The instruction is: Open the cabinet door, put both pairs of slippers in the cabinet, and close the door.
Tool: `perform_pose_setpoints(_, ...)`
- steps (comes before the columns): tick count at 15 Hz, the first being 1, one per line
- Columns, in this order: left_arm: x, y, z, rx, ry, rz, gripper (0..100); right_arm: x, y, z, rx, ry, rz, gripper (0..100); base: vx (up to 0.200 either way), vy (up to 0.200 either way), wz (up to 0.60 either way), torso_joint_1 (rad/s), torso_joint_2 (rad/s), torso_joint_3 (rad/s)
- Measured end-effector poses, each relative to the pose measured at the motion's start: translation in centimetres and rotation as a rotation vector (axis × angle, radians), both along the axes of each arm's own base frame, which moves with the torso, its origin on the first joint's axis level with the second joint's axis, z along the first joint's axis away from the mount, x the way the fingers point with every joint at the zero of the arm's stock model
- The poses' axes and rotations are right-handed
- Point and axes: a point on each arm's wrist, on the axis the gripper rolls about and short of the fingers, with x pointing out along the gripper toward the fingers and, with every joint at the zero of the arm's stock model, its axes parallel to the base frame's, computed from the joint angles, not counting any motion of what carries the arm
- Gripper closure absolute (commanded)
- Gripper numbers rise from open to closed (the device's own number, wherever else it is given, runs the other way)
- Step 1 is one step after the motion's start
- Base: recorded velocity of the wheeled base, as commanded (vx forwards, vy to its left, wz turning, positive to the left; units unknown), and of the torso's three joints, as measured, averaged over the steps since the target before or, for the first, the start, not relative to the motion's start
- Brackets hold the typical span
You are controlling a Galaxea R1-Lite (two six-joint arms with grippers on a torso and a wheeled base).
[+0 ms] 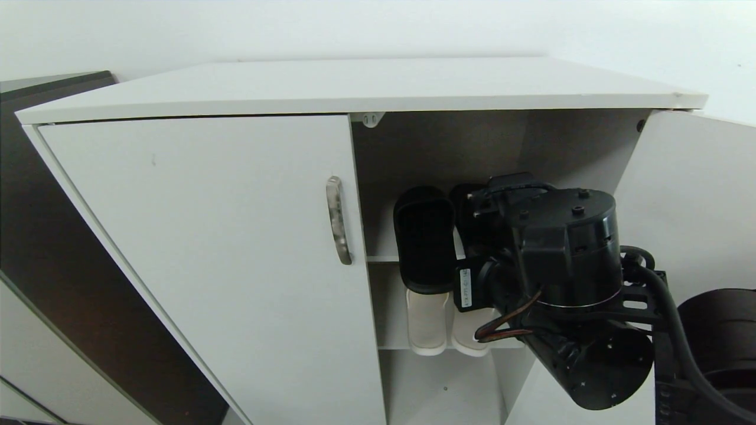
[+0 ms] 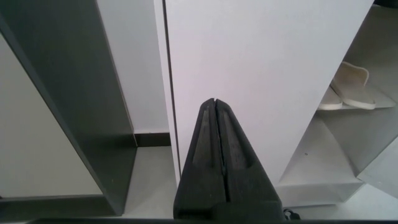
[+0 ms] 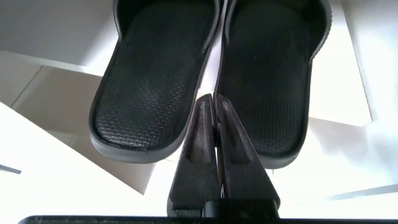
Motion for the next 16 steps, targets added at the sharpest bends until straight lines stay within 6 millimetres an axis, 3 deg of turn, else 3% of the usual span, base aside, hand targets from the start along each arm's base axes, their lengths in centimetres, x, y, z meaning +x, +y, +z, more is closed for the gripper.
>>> perform_pose_setpoints(16,0.00,0.00,0.00,-0.002,0.000,0.001,100,0.08,-0.14,-0.78,-0.022,0.017,0.001,100,-0.200,0.000,0.00,0.001,0.00,0.003)
